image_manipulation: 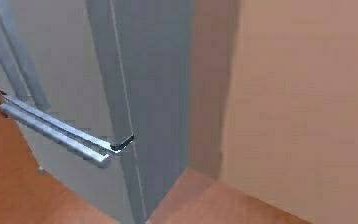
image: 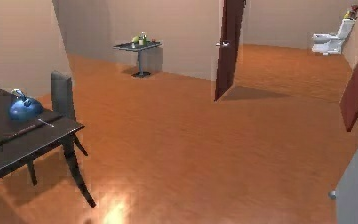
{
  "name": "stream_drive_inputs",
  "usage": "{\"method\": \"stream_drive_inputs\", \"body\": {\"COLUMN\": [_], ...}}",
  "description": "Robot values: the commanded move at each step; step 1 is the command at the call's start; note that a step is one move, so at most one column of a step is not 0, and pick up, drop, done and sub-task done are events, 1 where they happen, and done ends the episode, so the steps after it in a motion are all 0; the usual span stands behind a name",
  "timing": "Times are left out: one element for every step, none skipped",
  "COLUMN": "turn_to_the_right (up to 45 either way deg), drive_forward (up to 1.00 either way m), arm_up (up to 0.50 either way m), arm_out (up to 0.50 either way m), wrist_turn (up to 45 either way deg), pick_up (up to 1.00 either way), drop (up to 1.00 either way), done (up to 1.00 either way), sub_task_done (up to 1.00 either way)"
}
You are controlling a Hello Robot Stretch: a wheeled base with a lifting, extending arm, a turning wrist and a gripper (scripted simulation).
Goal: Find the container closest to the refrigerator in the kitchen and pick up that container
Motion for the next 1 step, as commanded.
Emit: {"method": "stream_drive_inputs", "body": {"turn_to_the_right": [0.0], "drive_forward": [1.0], "arm_up": [0.0], "arm_out": [0.0], "wrist_turn": [0.0], "pick_up": [0.0], "drop": [0.0], "done": [0.0], "sub_task_done": [0.0]}}
